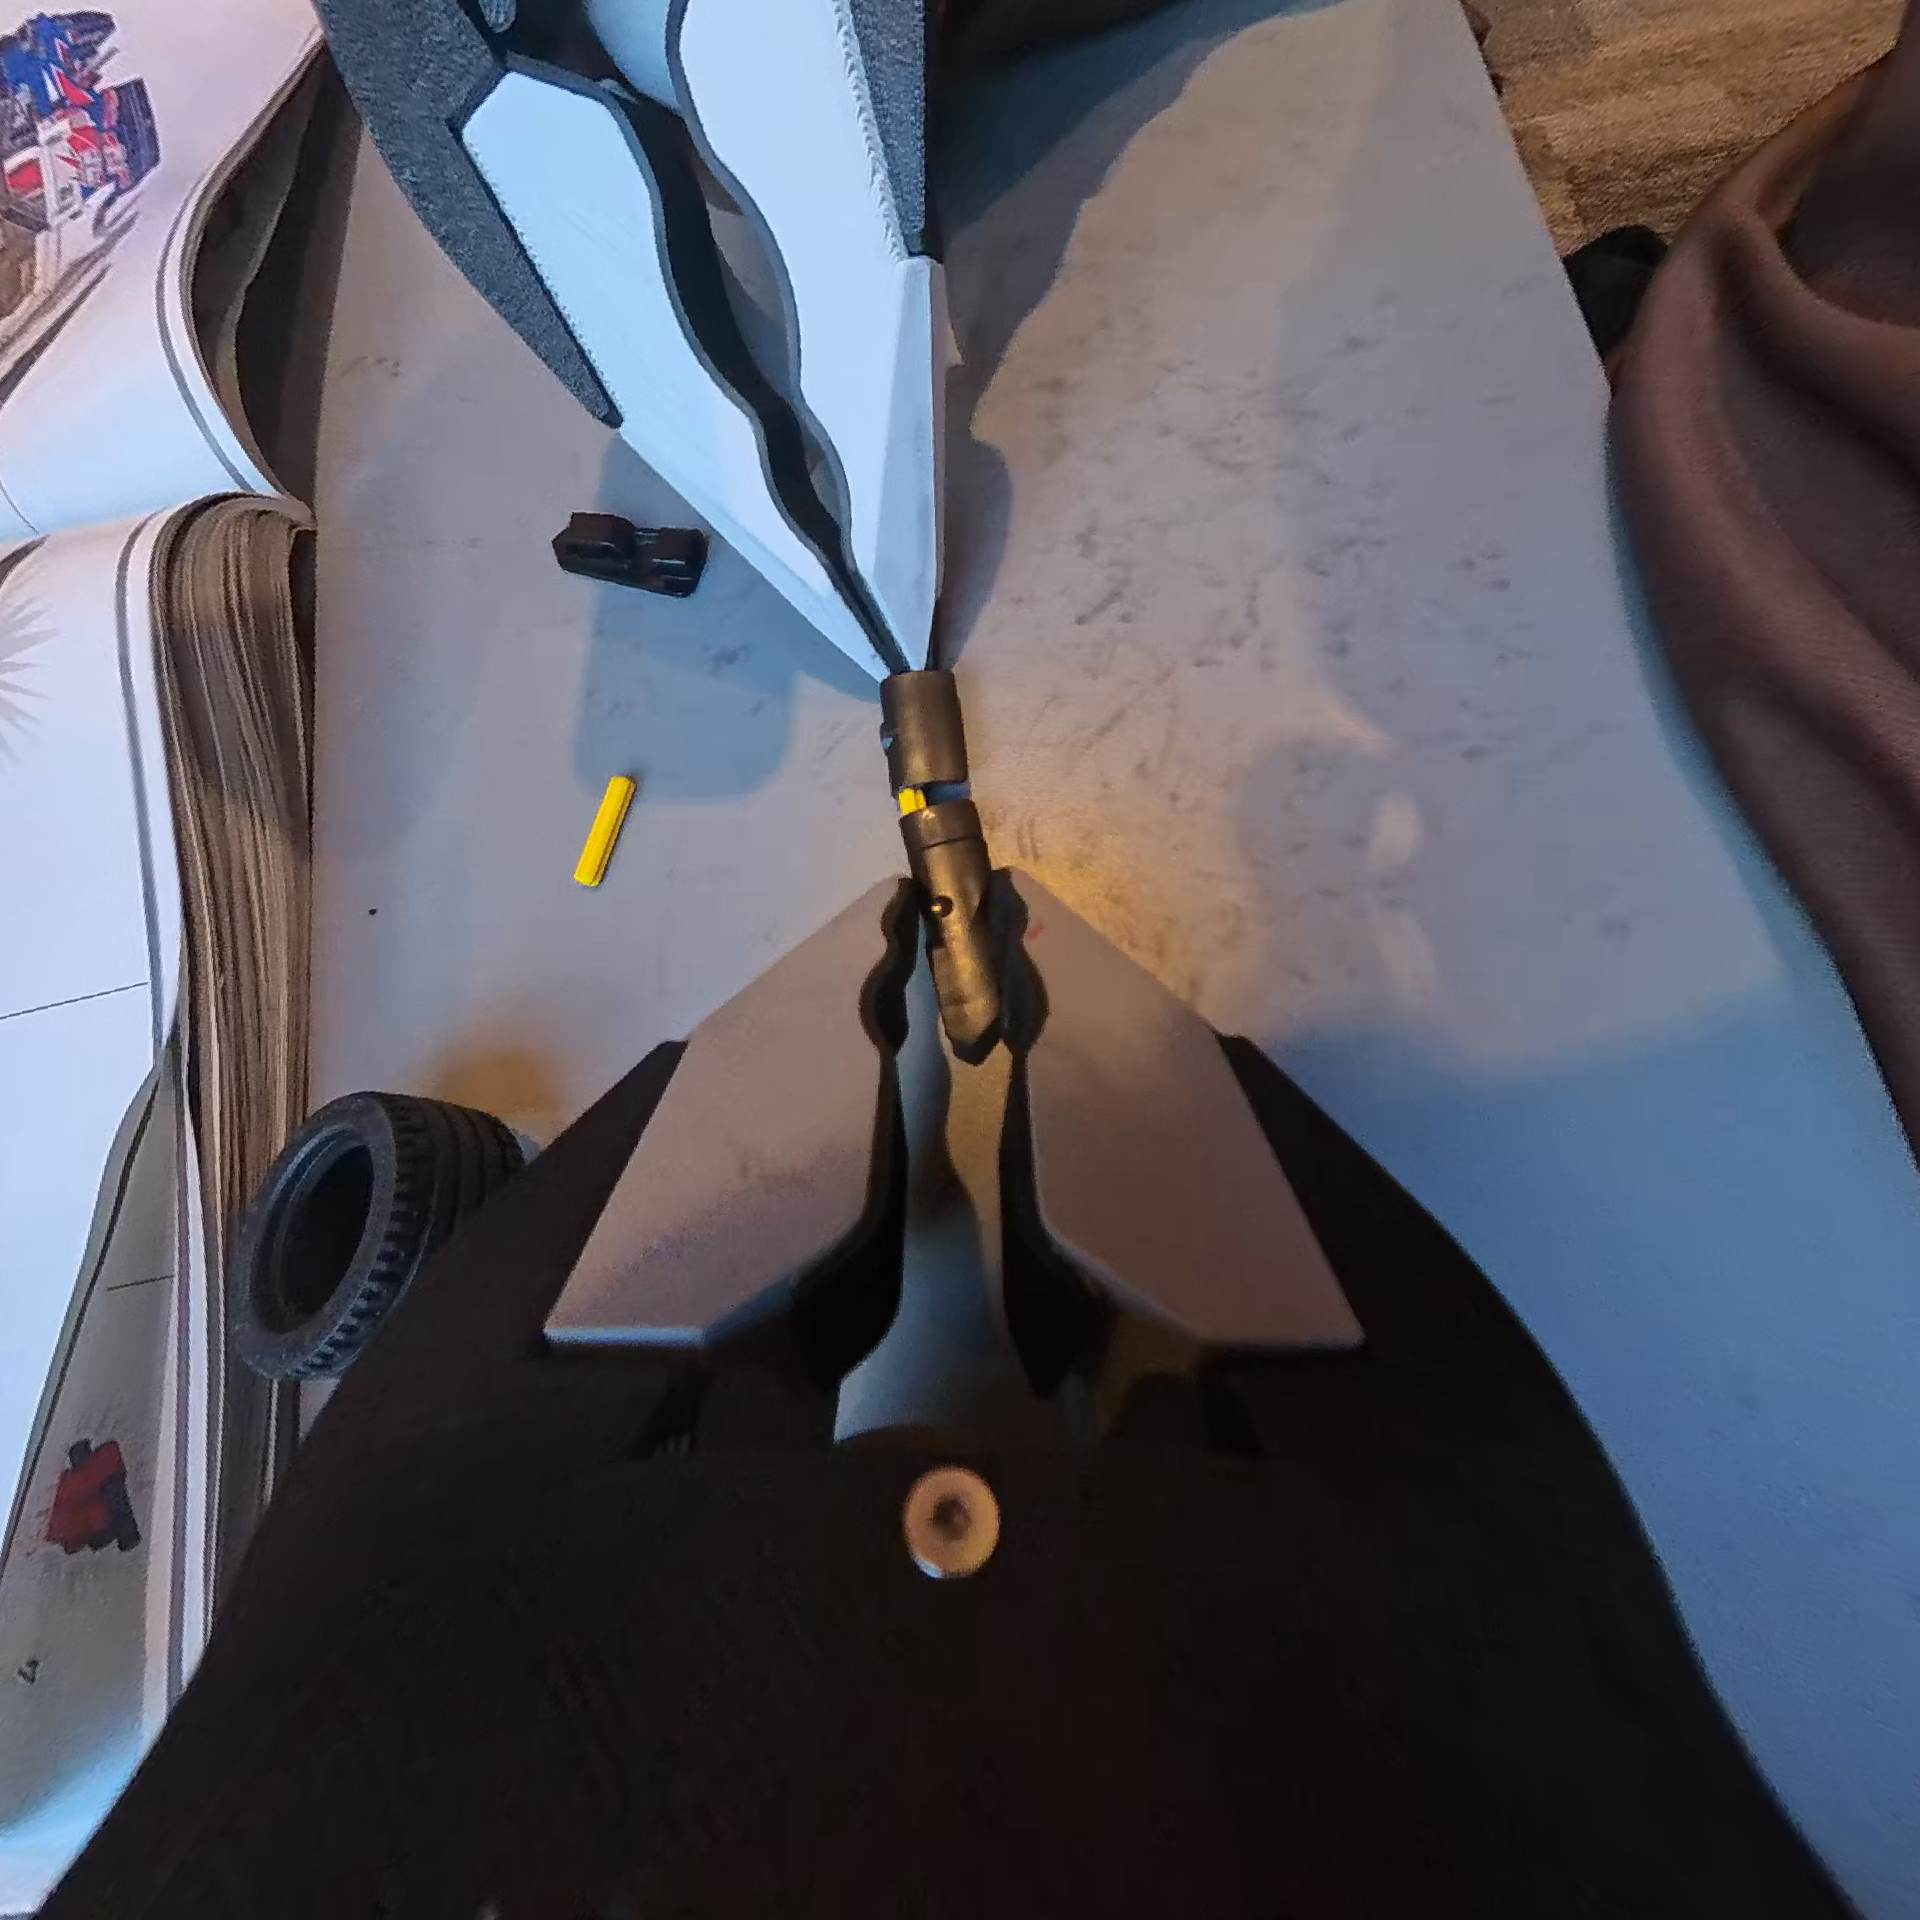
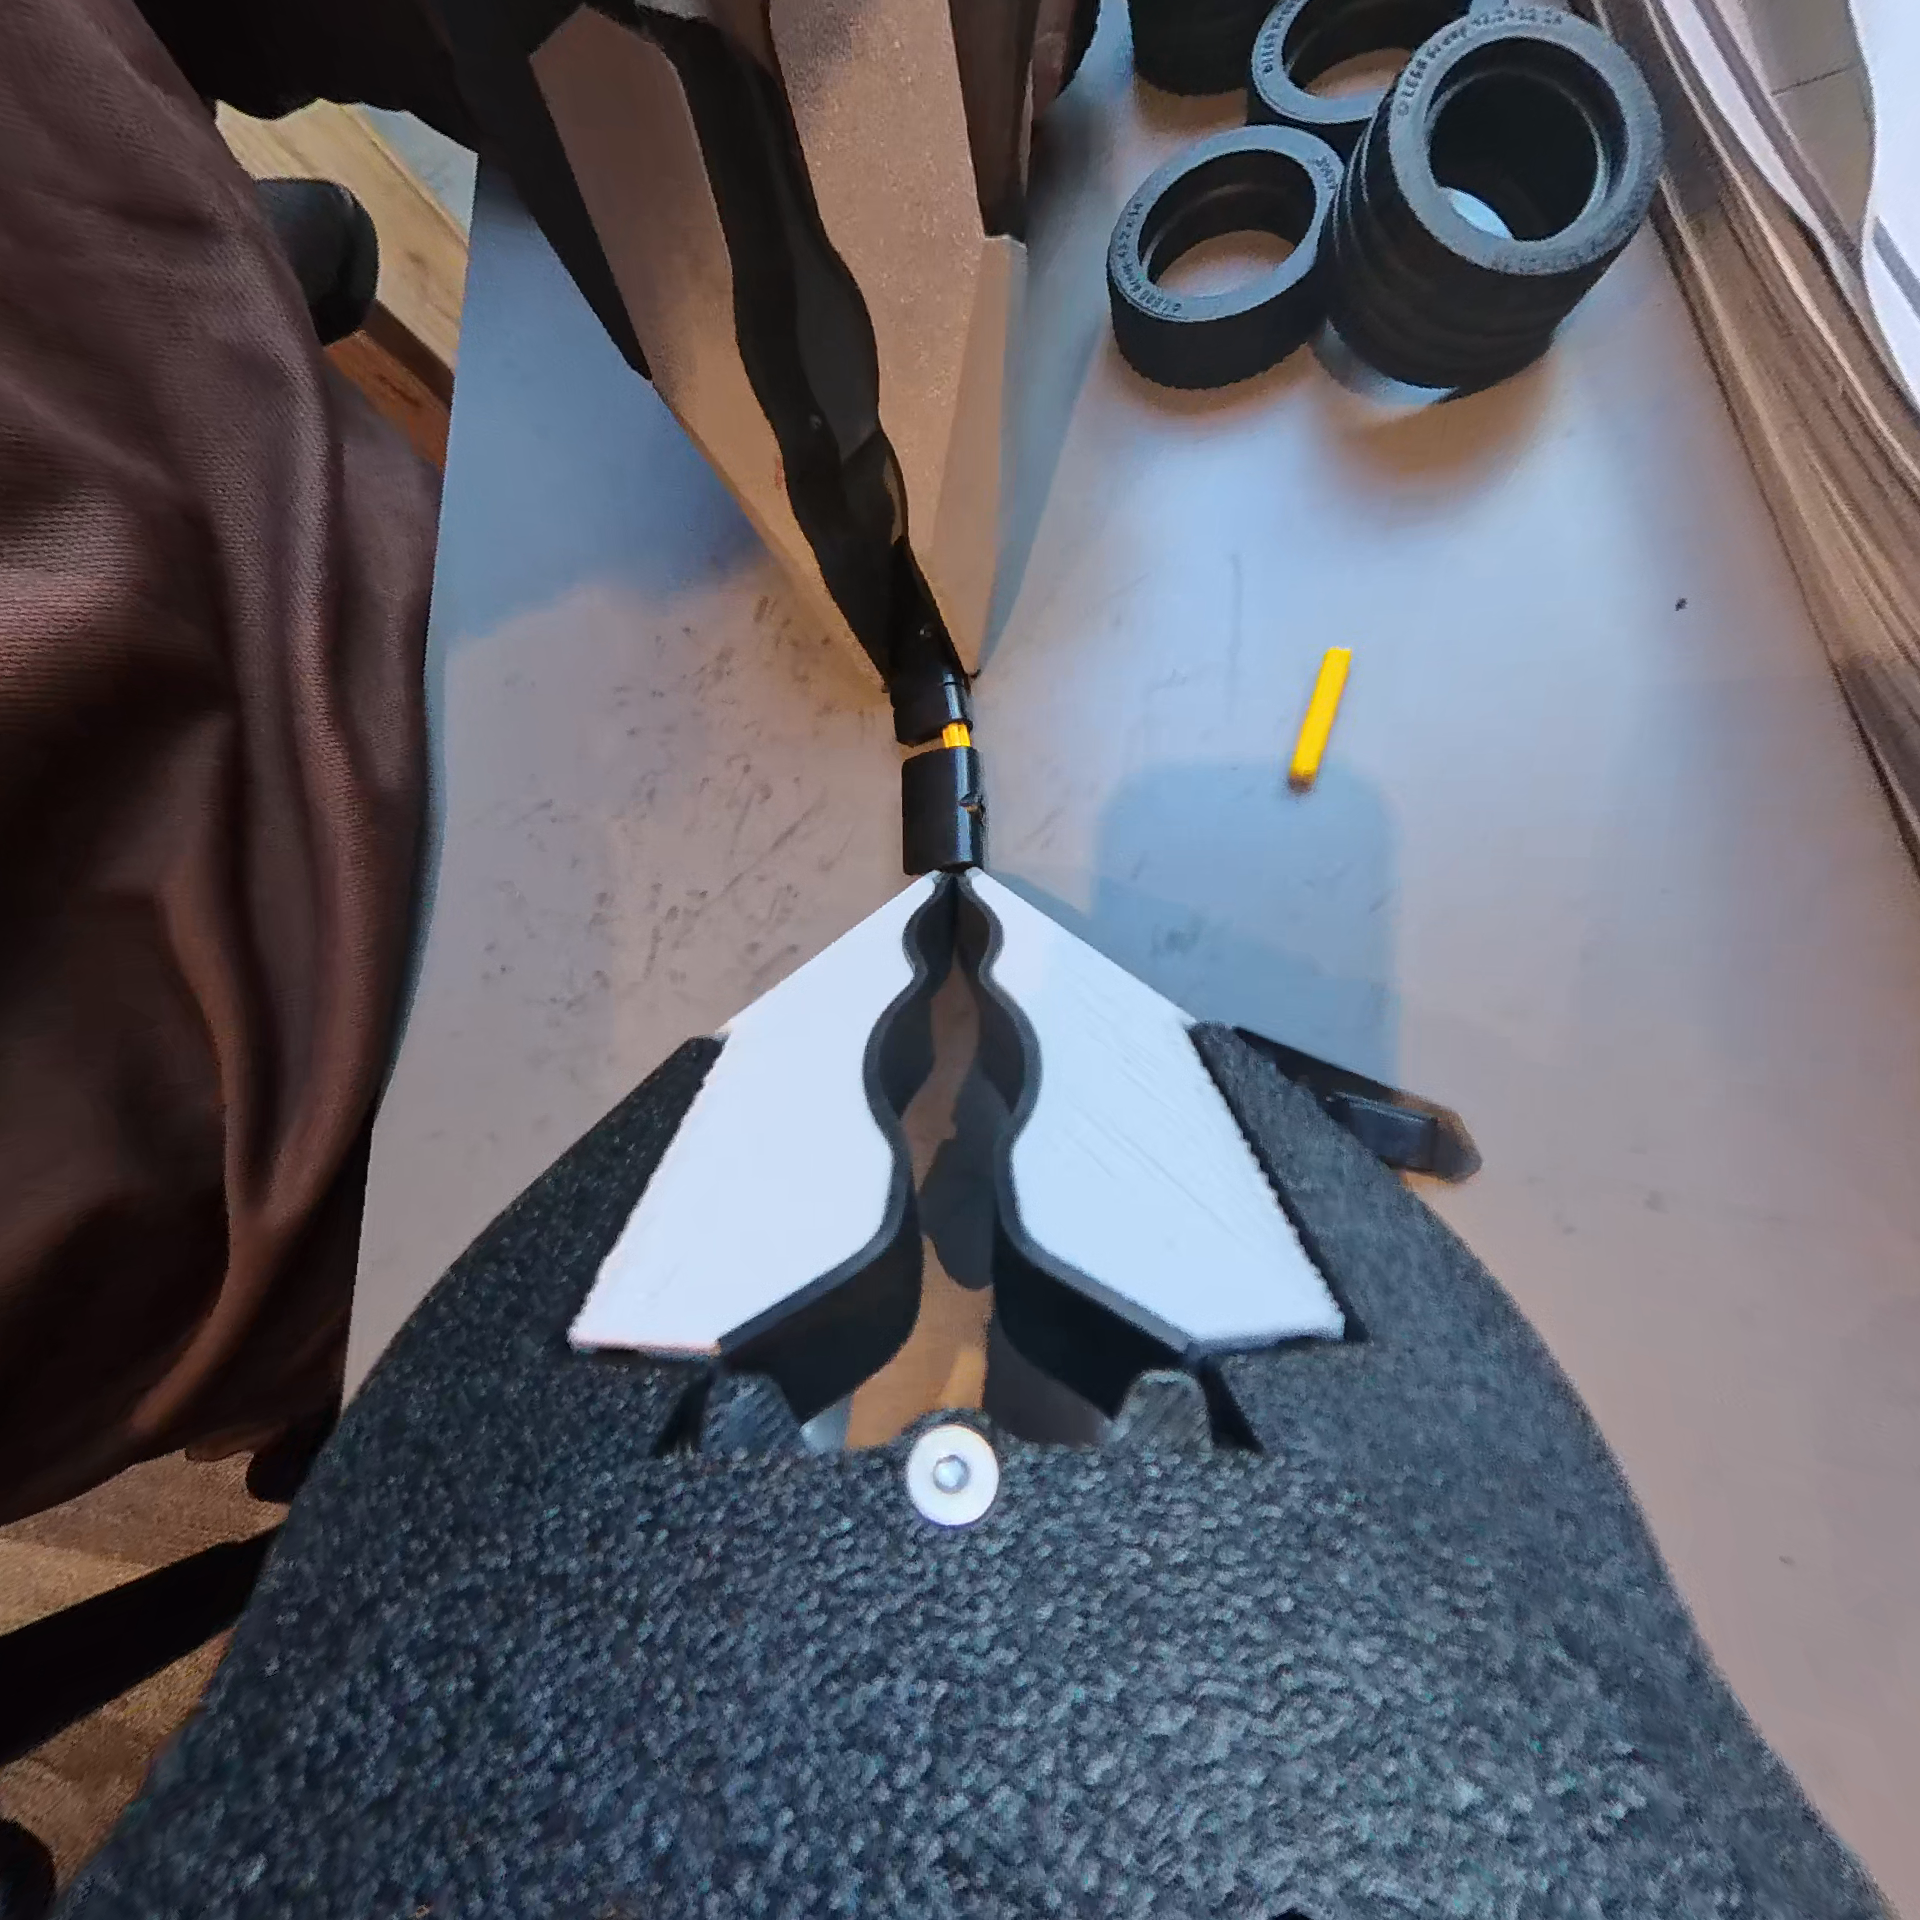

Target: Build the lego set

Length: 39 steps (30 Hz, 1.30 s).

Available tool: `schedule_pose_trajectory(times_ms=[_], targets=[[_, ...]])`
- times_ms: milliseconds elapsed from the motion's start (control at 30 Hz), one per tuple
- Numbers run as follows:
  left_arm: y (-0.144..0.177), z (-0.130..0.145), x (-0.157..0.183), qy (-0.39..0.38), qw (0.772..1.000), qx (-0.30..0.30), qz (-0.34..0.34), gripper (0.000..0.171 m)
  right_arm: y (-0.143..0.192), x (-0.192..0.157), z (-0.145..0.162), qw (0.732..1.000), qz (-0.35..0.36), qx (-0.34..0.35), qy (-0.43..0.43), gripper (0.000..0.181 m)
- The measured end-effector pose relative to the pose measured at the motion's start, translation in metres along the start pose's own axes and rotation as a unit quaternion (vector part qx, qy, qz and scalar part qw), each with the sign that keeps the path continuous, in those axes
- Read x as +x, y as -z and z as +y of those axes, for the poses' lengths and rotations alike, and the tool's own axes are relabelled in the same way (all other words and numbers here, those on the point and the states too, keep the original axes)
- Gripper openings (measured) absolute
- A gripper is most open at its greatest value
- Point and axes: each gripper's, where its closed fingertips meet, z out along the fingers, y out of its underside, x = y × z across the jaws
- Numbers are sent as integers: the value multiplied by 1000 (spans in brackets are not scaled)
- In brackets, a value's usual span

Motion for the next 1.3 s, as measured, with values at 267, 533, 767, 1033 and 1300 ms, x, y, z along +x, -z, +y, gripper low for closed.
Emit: schedule_pose_trajectory(times_ms=[267,533,767,1033,1300], targets=[[-1,-1,-2,16,1000,3,9,11,3,3,2,1000,13,6,-15,0],[-2,-1,-2,13,1000,3,5,11,5,5,4,999,49,12,-9,0],[-2,-2,-2,10,1000,1,7,11,2,4,1,998,57,7,21,0],[-3,-2,-2,13,1000,0,11,10,0,4,-2,998,50,8,30,0],[-3,-2,-2,12,1000,0,9,11,-1,5,-3,997,67,12,27,0]])
